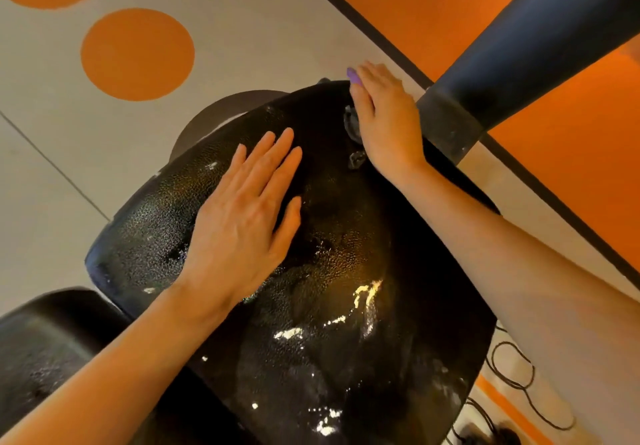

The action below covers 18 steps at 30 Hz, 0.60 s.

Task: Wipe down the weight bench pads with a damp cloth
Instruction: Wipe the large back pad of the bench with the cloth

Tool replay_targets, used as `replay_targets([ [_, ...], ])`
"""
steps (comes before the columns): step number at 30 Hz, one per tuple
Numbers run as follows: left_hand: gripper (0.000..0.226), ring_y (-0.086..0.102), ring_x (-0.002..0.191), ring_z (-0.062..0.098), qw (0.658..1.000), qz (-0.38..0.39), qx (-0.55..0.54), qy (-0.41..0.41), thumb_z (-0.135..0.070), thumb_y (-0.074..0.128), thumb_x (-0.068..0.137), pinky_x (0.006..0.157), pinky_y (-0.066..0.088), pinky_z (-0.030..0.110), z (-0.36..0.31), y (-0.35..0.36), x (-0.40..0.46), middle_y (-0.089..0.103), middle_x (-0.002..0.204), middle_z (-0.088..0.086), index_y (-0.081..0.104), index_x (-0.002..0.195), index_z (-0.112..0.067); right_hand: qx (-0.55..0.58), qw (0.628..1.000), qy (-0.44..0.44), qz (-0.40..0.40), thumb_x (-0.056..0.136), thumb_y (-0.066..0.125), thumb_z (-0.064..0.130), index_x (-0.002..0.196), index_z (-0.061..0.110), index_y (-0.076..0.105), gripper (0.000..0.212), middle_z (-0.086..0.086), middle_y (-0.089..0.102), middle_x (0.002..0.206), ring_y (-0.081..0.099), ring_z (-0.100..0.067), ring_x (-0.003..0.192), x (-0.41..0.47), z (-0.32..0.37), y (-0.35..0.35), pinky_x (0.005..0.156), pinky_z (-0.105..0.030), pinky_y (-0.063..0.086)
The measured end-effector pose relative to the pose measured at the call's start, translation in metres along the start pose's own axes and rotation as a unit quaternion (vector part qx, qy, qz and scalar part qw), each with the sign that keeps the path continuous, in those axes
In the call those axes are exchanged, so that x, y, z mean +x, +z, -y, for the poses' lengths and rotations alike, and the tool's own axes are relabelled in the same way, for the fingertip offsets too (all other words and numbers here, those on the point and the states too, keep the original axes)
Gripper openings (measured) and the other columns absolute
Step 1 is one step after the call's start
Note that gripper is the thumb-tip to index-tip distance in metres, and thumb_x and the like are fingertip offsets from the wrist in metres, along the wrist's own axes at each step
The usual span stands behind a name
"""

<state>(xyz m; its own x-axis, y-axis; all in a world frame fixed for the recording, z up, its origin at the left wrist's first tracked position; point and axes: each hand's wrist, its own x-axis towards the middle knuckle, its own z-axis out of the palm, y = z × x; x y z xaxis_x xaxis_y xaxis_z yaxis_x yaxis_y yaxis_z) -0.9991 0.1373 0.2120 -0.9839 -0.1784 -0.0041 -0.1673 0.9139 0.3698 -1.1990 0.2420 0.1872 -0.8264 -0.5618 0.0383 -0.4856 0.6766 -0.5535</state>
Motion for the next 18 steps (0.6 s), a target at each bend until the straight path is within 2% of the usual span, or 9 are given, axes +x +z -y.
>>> replay_targets([
  [1, 0.054, 0.015, 0.152, 0.017, 1.000, -0.005, -0.010, -0.022, -0.034, 0.036, 0.102, 0.125, 0.011, 0.039, 0.003, -0.004, -0.011, 0.022, 0.162, 0.002, 0.030, 0.152, -0.015, -0.001, 1.000, -0.023, 0.010, 0.104, 0.034, 0.025, 0.138, 0.012, 0.048, 0.040, -0.006, 0.044, 0.147, 0.033, -0.019, 0.141, -0.030, 0.000, -0.003, 0.118, -0.035, 0.023],
  [2, 0.055, 0.013, 0.152, 0.016, 0.999, -0.011, -0.021, -0.047, -0.034, 0.036, 0.101, 0.125, 0.009, 0.038, 0.007, -0.007, -0.025, 0.021, 0.162, 0.000, 0.030, 0.153, -0.016, 0.002, 0.999, -0.039, 0.019, 0.104, 0.034, 0.024, 0.143, 0.011, 0.041, 0.042, -0.004, 0.036, 0.152, 0.023, -0.019, 0.145, -0.060, -0.001, -0.005, 0.121, -0.035, 0.015],
  [4, 0.057, 0.011, 0.152, 0.013, 0.995, -0.021, -0.038, -0.093, -0.034, 0.039, 0.100, 0.125, 0.004, 0.033, 0.016, -0.014, -0.053, 0.019, 0.163, -0.003, 0.028, 0.153, -0.019, -0.013, 0.997, -0.057, 0.046, 0.103, 0.031, 0.026, 0.146, 0.011, 0.036, 0.045, -0.003, 0.030, 0.155, 0.015, -0.018, 0.147, -0.097, 0.000, -0.011, 0.121, -0.032, 0.008],
  [7, 0.060, 0.008, 0.152, 0.012, 0.992, -0.021, -0.042, -0.113, -0.035, 0.040, 0.099, 0.125, 0.001, 0.031, 0.024, -0.013, -0.074, 0.017, 0.164, -0.003, 0.025, 0.154, -0.018, -0.036, 0.996, -0.065, 0.039, 0.104, 0.031, 0.021, 0.145, 0.010, 0.035, 0.043, -0.007, 0.029, 0.155, 0.015, -0.023, 0.147, -0.066, 0.005, -0.007, 0.120, -0.036, 0.011],
  [11, 0.058, 0.013, 0.152, 0.014, 0.991, -0.044, -0.031, -0.120, -0.033, 0.041, 0.098, 0.125, 0.007, 0.035, 0.025, -0.006, -0.073, 0.023, 0.162, 0.000, 0.031, 0.152, -0.015, -0.042, 0.999, 0.008, 0.010, 0.104, 0.030, 0.026, 0.146, 0.012, 0.034, 0.044, -0.005, 0.026, 0.157, 0.014, -0.022, 0.147, 0.001, 0.017, 0.008, 0.121, -0.040, 0.011],
  [13, 0.058, 0.014, 0.152, 0.015, 0.992, -0.047, -0.028, -0.117, -0.032, 0.041, 0.098, 0.125, 0.008, 0.036, 0.026, -0.004, -0.073, 0.024, 0.162, 0.001, 0.032, 0.151, -0.014, -0.024, 1.000, -0.001, 0.018, 0.104, 0.031, 0.024, 0.147, 0.013, 0.031, 0.044, -0.004, 0.025, 0.157, 0.012, -0.020, 0.148, -0.023, 0.019, 0.006, 0.121, -0.039, 0.010],
  [16, 0.058, 0.013, 0.152, 0.014, 0.992, -0.045, -0.026, -0.119, -0.034, 0.039, 0.098, 0.125, 0.006, 0.034, 0.027, -0.004, -0.073, 0.023, 0.162, 0.000, 0.031, 0.152, -0.014, -0.039, 0.995, -0.072, 0.059, 0.104, 0.029, 0.025, 0.148, 0.015, 0.030, 0.046, -0.002, 0.024, 0.157, 0.012, -0.017, 0.148, -0.106, 0.018, -0.005, 0.121, -0.034, 0.010],
  [18, 0.059, 0.013, 0.152, 0.014, 0.991, -0.043, -0.028, -0.122, -0.036, 0.037, 0.097, 0.125, 0.005, 0.033, 0.027, -0.005, -0.073, 0.022, 0.162, -0.001, 0.031, 0.152, -0.014, -0.056, 0.989, -0.110, 0.086, 0.103, 0.028, 0.025, 0.148, 0.013, 0.031, 0.046, -0.003, 0.026, 0.157, 0.013, -0.017, 0.148, -0.119, 0.010, -0.008, 0.120, -0.032, 0.011],
])
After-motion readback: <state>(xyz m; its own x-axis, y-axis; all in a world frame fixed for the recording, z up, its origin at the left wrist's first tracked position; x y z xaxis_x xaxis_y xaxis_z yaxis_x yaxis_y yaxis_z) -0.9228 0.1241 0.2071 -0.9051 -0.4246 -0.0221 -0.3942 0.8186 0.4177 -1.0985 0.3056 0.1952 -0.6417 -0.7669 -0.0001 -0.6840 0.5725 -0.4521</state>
